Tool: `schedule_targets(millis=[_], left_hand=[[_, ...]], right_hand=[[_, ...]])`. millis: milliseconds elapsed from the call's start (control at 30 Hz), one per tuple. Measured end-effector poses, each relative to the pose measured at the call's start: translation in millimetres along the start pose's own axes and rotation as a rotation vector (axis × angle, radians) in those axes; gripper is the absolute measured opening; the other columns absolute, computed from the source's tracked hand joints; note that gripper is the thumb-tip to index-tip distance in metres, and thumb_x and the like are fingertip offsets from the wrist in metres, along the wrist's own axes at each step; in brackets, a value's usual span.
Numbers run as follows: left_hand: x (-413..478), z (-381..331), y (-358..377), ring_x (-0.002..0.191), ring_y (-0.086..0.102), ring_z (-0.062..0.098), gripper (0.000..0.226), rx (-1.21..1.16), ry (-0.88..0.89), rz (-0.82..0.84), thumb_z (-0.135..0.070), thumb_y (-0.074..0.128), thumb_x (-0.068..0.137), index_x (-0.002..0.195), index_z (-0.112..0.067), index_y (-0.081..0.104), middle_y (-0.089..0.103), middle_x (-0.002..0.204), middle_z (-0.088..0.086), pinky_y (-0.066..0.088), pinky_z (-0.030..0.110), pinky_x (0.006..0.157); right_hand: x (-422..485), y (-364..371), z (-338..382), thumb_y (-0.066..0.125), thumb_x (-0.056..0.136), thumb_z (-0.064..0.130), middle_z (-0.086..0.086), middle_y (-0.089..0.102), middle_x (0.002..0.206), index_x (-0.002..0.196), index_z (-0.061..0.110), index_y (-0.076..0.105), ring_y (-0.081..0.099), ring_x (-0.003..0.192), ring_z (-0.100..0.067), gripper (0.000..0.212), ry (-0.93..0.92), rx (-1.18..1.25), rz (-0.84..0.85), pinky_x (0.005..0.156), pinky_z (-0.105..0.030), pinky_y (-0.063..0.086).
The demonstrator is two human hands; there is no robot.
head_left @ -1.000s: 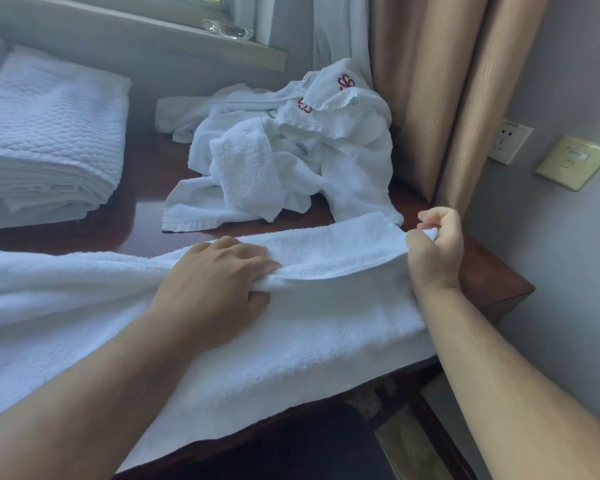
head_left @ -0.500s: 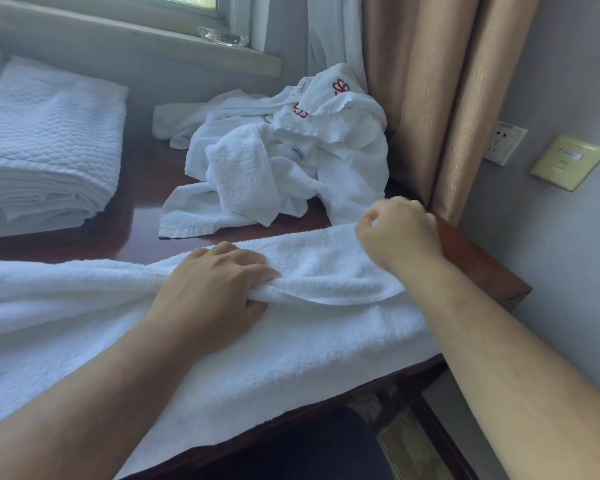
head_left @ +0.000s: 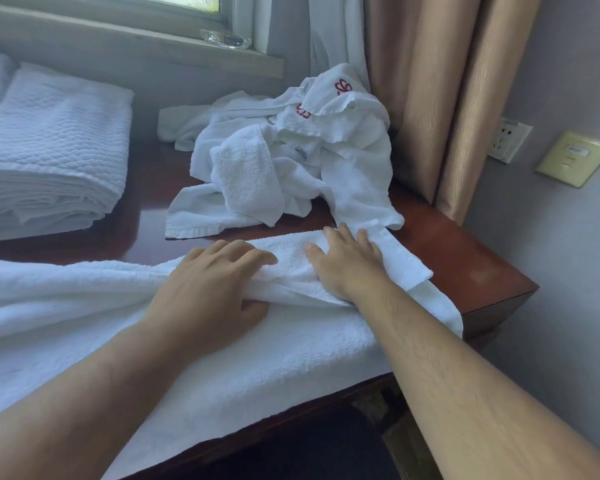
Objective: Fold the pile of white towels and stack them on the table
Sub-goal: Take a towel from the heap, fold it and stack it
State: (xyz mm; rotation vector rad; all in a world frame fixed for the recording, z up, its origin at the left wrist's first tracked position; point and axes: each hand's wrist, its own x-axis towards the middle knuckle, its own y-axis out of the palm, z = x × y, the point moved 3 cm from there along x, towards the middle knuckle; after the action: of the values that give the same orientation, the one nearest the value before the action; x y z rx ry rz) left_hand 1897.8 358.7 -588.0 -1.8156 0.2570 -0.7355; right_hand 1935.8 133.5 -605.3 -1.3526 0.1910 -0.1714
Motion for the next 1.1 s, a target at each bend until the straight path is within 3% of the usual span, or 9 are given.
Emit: schedule_targets(millis=[100, 200, 300, 400, 500, 667, 800, 1000, 1100], left_hand=[[-14.7, 23.6, -14.2, 0.112, 0.062, 0.022, 0.056, 0.081, -0.077, -0.043, -0.055, 0.060, 0.080, 0.130, -0.030, 0.060, 0.066, 0.120, -0.008, 0.040, 0.039, 0.101], [-39.9, 68.1, -37.1, 0.106, 0.063, 0.028, 0.071, 0.165, -0.161, -0.053, -0.074, 0.042, 0.079, 0.129, -0.027, 0.060, 0.069, 0.115, -0.002, 0.037, 0.043, 0.103], [-77.0, 125.1, -66.8, 0.114, 0.058, 0.027, 0.074, 0.183, -0.271, -0.064, -0.078, 0.042, 0.077, 0.132, -0.031, 0.059, 0.067, 0.121, -0.003, 0.034, 0.043, 0.104], [-118.2, 178.4, -98.0, 0.120, 0.055, 0.026, 0.076, 0.125, -0.414, -0.034, -0.078, 0.040, 0.077, 0.134, -0.031, 0.057, 0.065, 0.124, -0.004, 0.038, 0.046, 0.102], [-154.2, 214.8, -117.1, 0.134, 0.045, 0.025, 0.087, 0.162, -0.544, 0.034, -0.080, 0.032, 0.075, 0.145, -0.032, 0.049, 0.055, 0.143, 0.000, 0.031, 0.044, 0.114], [-172.4, 236.3, -113.7, 0.149, 0.026, 0.024, 0.102, 0.156, -0.717, -0.005, -0.087, 0.025, 0.068, 0.157, -0.037, 0.027, 0.029, 0.164, -0.002, 0.021, 0.043, 0.121], [-151.8, 249.0, -107.5, 0.142, 0.035, 0.031, 0.103, 0.199, -0.836, 0.050, -0.089, 0.036, 0.070, 0.157, -0.035, 0.022, 0.039, 0.158, -0.003, 0.025, 0.049, 0.112], [-145.5, 257.2, -115.0, 0.120, 0.054, 0.031, 0.061, -0.048, -0.915, -0.205, -0.035, 0.062, 0.075, 0.135, -0.028, 0.052, 0.065, 0.123, 0.004, 0.040, 0.043, 0.104], [-145.6, 252.4, -134.5, 0.097, 0.064, 0.034, 0.019, 0.052, -0.824, -0.321, -0.030, 0.060, 0.081, 0.098, -0.024, 0.067, 0.072, 0.097, 0.006, 0.050, 0.042, 0.084]], right_hand=[[1.3, -2.3, 4.2, 0.021, 0.101, 0.058, -0.004, 0.013, 0.169, 0.159, 0.022, 0.022, 0.003, 0.154, -0.034, 0.069, -0.006, -0.017, -0.019, 0.123, -0.049, 0.008], [-2.9, -14.5, 18.1, 0.031, 0.104, 0.044, -0.007, 0.042, 0.150, 0.144, 0.017, 0.045, 0.029, 0.140, -0.032, 0.051, -0.032, -0.089, -0.079, 0.115, -0.046, 0.025], [-25.9, -24.8, 74.1, 0.044, 0.099, 0.021, -0.004, 0.058, 0.127, 0.125, 0.017, 0.062, 0.045, 0.120, -0.030, 0.032, -0.263, -0.009, -0.294, 0.101, -0.042, 0.038], [-65.7, -11.6, 164.1, 0.049, 0.098, 0.046, -0.004, 0.064, 0.116, 0.117, 0.018, 0.066, 0.053, 0.114, -0.030, 0.038, -0.525, 0.235, -0.183, 0.096, -0.045, 0.043], [-97.9, 19.5, 228.4, 0.040, 0.090, 0.075, -0.004, 0.060, 0.124, 0.129, 0.021, 0.054, 0.050, 0.120, -0.029, 0.068, -0.615, 0.068, 0.003, 0.099, -0.048, 0.041], [-99.0, 44.0, 258.4, 0.044, 0.086, 0.077, 0.002, 0.056, 0.128, 0.142, 0.026, 0.042, 0.050, 0.118, -0.024, 0.075, -0.714, 0.050, -0.158, 0.100, -0.043, 0.036], [-74.6, 43.8, 260.5, 0.051, 0.085, 0.071, 0.004, 0.061, 0.124, 0.139, 0.027, 0.049, 0.052, 0.116, -0.023, 0.070, -0.763, 0.177, -0.172, 0.100, -0.043, 0.037], [-67.9, 41.1, 256.8, 0.067, 0.084, 0.044, -0.001, 0.064, 0.113, 0.129, 0.018, 0.064, 0.053, 0.109, -0.028, 0.052, -0.872, 0.250, -0.334, 0.091, -0.041, 0.035], [-70.4, 41.4, 257.5, 0.081, 0.078, 0.038, -0.001, 0.061, 0.107, 0.120, 0.018, 0.071, 0.052, 0.106, -0.029, 0.047, -0.915, 0.243, -0.391, 0.089, -0.041, 0.034]])
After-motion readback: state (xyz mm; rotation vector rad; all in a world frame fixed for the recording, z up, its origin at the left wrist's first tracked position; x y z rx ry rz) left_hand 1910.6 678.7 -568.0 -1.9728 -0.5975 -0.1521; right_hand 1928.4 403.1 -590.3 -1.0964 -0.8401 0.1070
